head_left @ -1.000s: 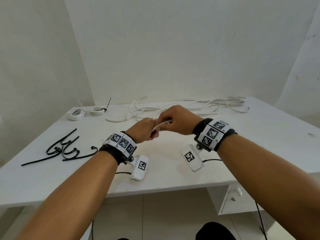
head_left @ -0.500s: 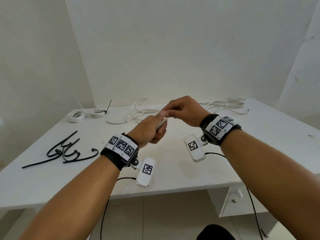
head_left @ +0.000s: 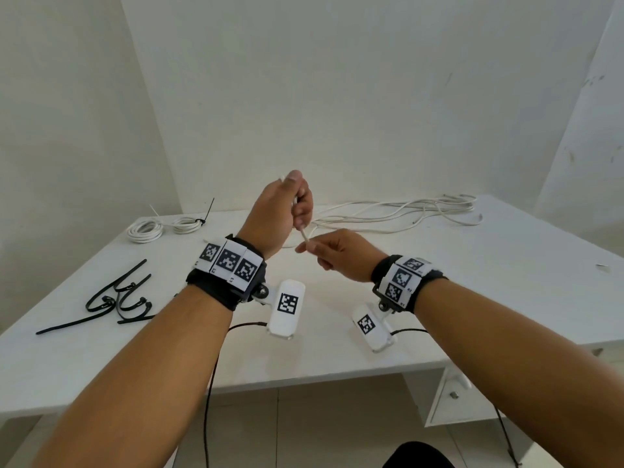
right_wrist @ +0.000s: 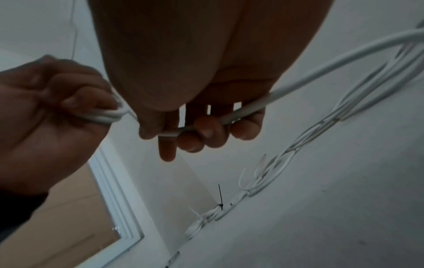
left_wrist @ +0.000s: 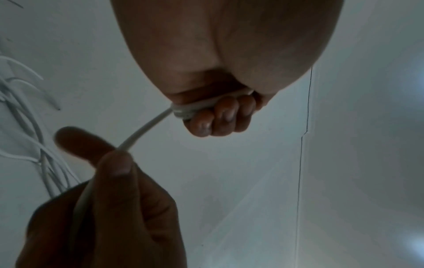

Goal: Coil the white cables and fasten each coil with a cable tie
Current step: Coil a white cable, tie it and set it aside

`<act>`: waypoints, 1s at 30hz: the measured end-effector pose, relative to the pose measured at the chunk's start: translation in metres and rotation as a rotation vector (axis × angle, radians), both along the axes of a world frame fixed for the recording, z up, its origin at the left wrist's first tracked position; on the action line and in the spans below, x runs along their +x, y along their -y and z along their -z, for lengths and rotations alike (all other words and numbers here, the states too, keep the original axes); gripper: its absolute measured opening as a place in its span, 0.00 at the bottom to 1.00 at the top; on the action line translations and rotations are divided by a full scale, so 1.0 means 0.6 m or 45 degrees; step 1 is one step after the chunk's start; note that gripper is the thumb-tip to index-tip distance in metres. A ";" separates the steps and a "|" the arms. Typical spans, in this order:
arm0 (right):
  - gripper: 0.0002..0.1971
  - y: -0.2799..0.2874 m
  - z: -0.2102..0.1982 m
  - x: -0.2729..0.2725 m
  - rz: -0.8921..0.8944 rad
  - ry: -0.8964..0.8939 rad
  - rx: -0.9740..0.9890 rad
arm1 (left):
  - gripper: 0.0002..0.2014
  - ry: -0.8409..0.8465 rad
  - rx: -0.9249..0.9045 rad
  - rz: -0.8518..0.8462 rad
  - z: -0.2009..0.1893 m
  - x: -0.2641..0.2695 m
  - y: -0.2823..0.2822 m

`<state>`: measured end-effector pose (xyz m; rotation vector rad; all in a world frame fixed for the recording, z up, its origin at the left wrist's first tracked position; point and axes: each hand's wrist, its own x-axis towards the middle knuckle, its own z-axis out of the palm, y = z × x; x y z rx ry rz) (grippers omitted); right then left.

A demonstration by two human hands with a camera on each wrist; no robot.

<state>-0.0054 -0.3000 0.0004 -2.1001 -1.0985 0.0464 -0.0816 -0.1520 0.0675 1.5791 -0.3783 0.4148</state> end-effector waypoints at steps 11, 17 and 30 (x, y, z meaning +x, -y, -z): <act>0.19 -0.017 0.000 -0.027 0.002 0.299 -0.325 | 0.22 -0.115 0.445 -0.377 0.060 0.058 -0.010; 0.13 -0.007 -0.013 -0.029 -0.009 0.369 -0.422 | 0.22 -0.288 0.717 -0.428 0.079 0.062 -0.011; 0.08 0.045 -0.088 -0.002 0.022 0.302 0.090 | 0.24 -0.471 0.456 -0.036 0.078 0.022 -0.006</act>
